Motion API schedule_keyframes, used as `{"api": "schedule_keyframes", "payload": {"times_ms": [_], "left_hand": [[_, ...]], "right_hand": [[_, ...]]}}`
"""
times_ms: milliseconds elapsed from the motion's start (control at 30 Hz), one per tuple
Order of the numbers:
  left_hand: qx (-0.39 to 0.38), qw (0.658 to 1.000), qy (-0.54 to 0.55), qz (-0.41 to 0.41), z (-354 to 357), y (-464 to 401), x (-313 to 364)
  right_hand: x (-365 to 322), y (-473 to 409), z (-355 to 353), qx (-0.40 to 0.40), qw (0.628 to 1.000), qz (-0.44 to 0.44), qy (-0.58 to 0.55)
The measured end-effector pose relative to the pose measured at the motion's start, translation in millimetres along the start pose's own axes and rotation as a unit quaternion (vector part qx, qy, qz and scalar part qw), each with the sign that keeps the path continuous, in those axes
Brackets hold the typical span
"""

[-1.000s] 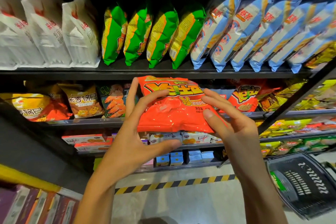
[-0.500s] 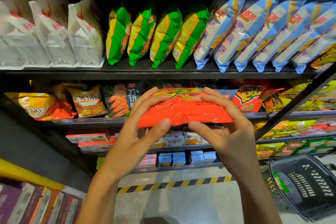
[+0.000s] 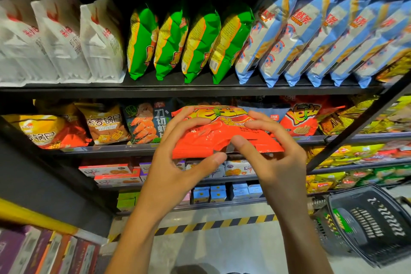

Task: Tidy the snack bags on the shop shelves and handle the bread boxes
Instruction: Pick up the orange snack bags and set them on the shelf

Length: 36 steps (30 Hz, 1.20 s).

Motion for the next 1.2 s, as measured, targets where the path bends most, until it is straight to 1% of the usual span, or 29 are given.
{"api": "schedule_keyframes", "payload": {"times_ms": [100,233,300,367,533,567,633,733,833,900,967,1033,1067,1133,1200], "left_hand": [[0.054,0.998,0.040,0.002,7.5,-0.1,0.6],[0.084,0.993,0.079,-0.015,7.7,-0.4,-0.6],[0.086,0.991,0.096,-0.031,6.0,-0.2,-1.5],[0.083,0.991,0.101,-0.035,5.0,0.5,-1.8],[0.051,0.994,0.089,-0.024,7.6,3.8,0.3],[0.037,0.995,0.087,-0.014,8.1,4.6,1.2],[0.002,0.997,0.075,0.006,9.2,5.2,1.5],[-0.051,0.994,0.096,-0.008,15.0,1.3,-4.9],[-0.110,0.993,0.031,0.022,26.8,-5.4,-15.0],[-0.164,0.986,0.013,0.040,37.7,-7.8,-19.4],[-0.204,0.978,0.010,0.052,47.6,-8.0,-27.6],[-0.208,0.977,0.021,0.048,61.6,-8.7,-31.1],[-0.209,0.976,0.048,0.026,70.2,-9.7,-29.4],[-0.208,0.970,0.119,-0.050,88.2,-11.9,-25.3],[-0.203,0.963,0.146,-0.100,105.9,-15.4,-29.6]], "right_hand": [[-1.7,1.1,2.6,-0.001,1.000,-0.009,0.000],[-3.6,3.5,-0.4,-0.074,0.995,0.013,-0.059],[-4.6,5.6,-3.7,-0.111,0.991,0.011,-0.069],[-3.4,6.6,-6.7,-0.131,0.990,0.000,-0.058],[1.0,11.7,-11.3,-0.139,0.988,-0.007,-0.070],[1.0,14.3,-14.4,-0.137,0.988,-0.006,-0.072],[6.1,8.4,-21.2,-0.105,0.990,0.015,-0.091],[19.9,-3.6,-34.9,-0.039,0.979,0.135,-0.145],[38.9,3.0,-48.9,-0.035,0.964,0.207,-0.161],[47.6,11.8,-57.6,-0.043,0.956,0.250,-0.145],[53.9,14.9,-67.7,-0.044,0.959,0.252,-0.120],[56.5,18.1,-79.3,-0.021,0.967,0.233,-0.098],[57.7,20.6,-85.5,-0.010,0.971,0.221,-0.089],[59.6,25.2,-99.1,0.015,0.975,0.204,-0.083],[64.5,27.5,-116.4,0.042,0.976,0.194,-0.087]]}}
Point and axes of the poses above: each hand's wrist, its own y-axis away from the middle knuckle, its own z-axis out of the palm, x = y × z, the point moved 3 cm from there along -y, towards the middle knuckle, and after that the axes turned 2 degrees about z, right-handed, at the moved point
